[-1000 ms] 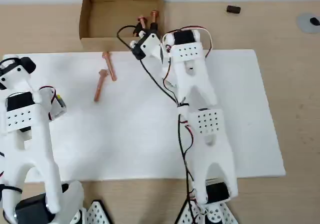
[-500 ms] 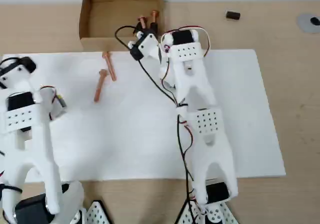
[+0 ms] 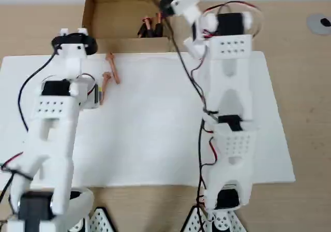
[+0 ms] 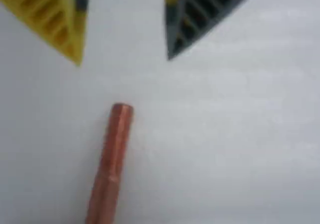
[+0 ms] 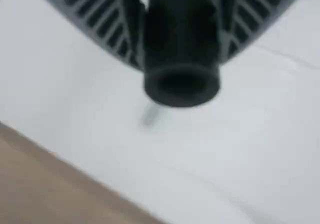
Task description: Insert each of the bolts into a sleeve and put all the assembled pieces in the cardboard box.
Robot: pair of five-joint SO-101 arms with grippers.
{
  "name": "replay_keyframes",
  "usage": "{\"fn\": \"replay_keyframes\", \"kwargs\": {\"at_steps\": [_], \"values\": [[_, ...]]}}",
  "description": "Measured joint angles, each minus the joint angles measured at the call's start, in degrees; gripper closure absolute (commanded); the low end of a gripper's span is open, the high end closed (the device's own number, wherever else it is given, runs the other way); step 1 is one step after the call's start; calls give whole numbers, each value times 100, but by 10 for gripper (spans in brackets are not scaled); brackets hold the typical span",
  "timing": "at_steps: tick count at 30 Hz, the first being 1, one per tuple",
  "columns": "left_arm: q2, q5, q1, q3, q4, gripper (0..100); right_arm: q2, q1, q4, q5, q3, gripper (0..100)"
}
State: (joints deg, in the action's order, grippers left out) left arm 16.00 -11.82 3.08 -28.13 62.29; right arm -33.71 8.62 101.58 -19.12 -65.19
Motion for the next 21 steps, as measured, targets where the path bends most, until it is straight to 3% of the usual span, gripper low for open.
{"fn": "replay_keyframes", "kwargs": {"at_steps": [9,15,21], "values": [[-2321,-290,-9,1635,-18,874,1662,-79,9,580,914,988],[-2980,-308,-79,2760,211,874,2479,-114,9,607,1714,988],[-3455,-308,-360,3103,237,874,2585,-316,9,607,1943,988]]}}
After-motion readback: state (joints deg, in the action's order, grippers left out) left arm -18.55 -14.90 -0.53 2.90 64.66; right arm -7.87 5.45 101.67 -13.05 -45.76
